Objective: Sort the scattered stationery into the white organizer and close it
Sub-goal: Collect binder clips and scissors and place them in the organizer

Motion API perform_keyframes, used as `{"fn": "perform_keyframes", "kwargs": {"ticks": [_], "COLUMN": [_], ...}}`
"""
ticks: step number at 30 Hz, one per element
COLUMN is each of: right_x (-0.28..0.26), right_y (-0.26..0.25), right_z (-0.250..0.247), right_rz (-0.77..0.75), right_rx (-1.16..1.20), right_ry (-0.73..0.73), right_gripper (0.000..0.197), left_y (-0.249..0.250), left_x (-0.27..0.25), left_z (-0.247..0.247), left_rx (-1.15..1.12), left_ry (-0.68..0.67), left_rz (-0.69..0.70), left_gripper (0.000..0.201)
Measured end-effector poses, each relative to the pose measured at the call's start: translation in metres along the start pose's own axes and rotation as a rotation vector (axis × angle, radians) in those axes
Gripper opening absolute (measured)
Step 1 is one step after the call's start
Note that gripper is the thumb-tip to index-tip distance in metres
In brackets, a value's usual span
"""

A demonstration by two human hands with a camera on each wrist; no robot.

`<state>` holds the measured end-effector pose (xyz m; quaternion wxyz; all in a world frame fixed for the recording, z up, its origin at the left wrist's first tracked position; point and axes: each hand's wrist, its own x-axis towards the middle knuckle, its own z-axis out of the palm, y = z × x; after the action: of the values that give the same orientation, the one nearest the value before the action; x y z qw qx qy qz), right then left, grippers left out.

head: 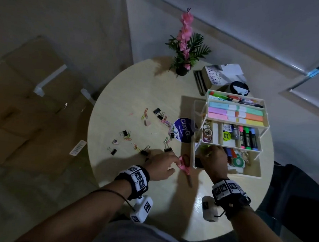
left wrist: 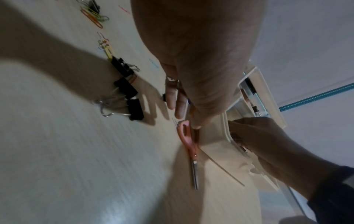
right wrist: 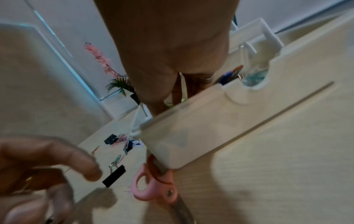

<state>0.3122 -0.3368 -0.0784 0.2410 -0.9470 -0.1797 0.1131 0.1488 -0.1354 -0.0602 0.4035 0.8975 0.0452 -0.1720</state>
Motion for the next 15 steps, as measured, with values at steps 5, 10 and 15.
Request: {"fn": "perform_keyframes", "kwargs": {"ticks": [5, 10, 15], "right_x": [0.002, -0.013, -0.042], "right_y": [0.0, -0.013, -0.041], "right_z": [0.023, 0.008, -0.007], "right_rz": [-0.035, -0.122, -0.297], "right_rx": [0.049, 0.083, 0.042], "right_ry": [0.006, 0.082, 0.049], "right_gripper": [0.004, 0.018, 0.01], "left_y": [-0.039, -0.08, -0.108], "left_x": [-0.03, -0.056, -0.075], "left_z": [-0.014, -0.031, -0.046], "left_rx": [-0.038, -0.114, -0.138], "left_ry": [0.021, 0.155, 0.297], "left_rz": [-0.096, -0.15, -0.193], "left_gripper": [0.028, 0.024, 0.02]}}
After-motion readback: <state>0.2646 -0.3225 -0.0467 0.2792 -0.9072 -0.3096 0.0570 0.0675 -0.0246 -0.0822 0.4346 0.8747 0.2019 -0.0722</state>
